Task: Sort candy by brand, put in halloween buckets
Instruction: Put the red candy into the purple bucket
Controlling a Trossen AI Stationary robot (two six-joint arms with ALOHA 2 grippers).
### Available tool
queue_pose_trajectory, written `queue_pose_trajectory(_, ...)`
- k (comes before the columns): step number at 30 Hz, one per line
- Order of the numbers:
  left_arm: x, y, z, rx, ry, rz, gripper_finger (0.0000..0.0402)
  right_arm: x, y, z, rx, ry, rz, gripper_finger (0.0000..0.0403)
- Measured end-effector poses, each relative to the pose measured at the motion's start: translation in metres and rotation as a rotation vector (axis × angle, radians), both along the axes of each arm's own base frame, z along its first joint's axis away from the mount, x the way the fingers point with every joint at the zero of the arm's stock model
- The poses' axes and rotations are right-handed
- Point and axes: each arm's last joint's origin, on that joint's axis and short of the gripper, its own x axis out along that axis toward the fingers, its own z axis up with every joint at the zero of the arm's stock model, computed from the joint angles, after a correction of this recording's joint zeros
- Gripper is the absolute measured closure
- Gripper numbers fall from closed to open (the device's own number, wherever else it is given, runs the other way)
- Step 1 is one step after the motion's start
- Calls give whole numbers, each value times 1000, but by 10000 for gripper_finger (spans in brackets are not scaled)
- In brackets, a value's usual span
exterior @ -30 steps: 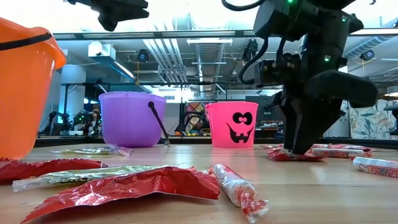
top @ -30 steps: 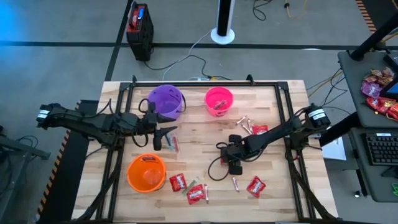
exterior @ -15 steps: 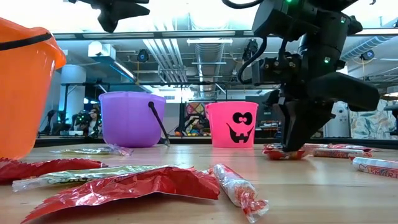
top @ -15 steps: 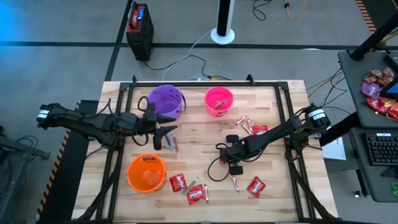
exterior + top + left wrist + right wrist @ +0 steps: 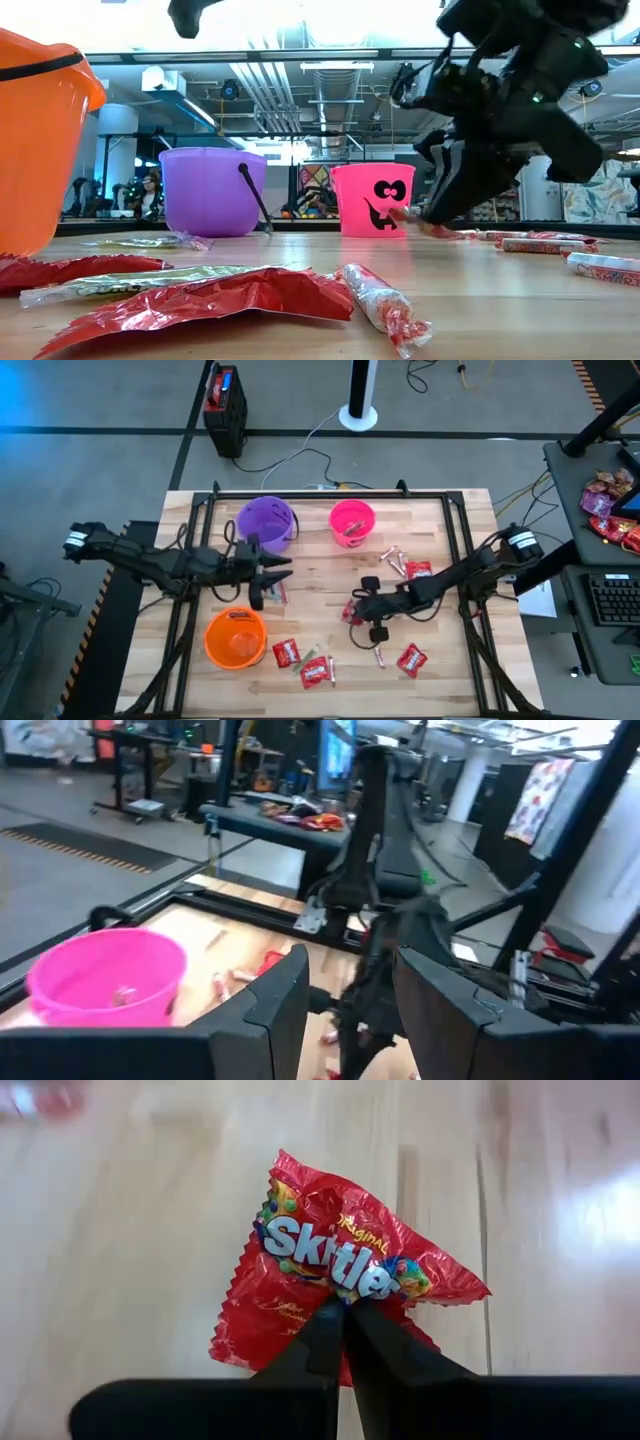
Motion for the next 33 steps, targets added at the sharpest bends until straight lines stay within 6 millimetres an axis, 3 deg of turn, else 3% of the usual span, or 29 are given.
queue_pose_trajectory(9, 22, -19, -21, 25, 58, -53, 271, -12, 3, 10, 84, -363, 35, 394)
queue_pose_trajectory(17, 34, -25, -40, 74, 137, -85, 270, -4, 6, 34, 78, -585, 85, 394)
queue_pose_trajectory(22, 44, -35, -50, 75, 144, -282, 261, 6, 9, 50, 80, -660, 112, 394)
queue_pose_trajectory(28, 56, -39, -64, 194, 152, -292, 233, 22, 15, 75, 164, -687, 217, 394)
queue_pose_trajectory(33, 59, -40, -65, 262, 132, -300, 194, 33, 16, 88, 256, -616, 191, 394)
